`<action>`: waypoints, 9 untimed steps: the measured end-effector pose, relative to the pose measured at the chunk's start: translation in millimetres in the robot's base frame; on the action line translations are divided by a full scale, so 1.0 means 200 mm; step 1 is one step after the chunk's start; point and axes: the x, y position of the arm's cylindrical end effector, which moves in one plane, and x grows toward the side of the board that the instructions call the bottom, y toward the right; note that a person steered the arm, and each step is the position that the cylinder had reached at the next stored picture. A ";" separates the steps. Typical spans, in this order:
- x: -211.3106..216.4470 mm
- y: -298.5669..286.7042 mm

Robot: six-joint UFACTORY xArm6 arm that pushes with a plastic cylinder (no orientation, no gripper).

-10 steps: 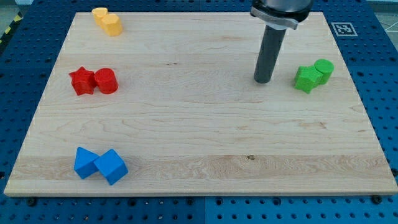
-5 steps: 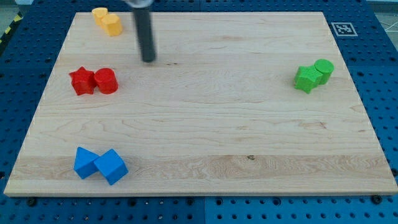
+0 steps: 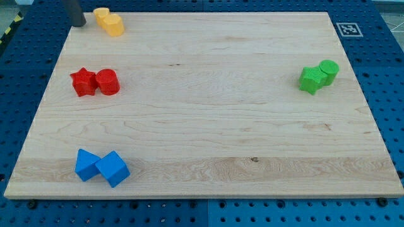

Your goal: Move your arm to the top left

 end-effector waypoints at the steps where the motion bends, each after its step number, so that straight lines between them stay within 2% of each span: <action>1: 0.00 0.00; 7: 0.13 -0.02; 9: -0.11 -0.03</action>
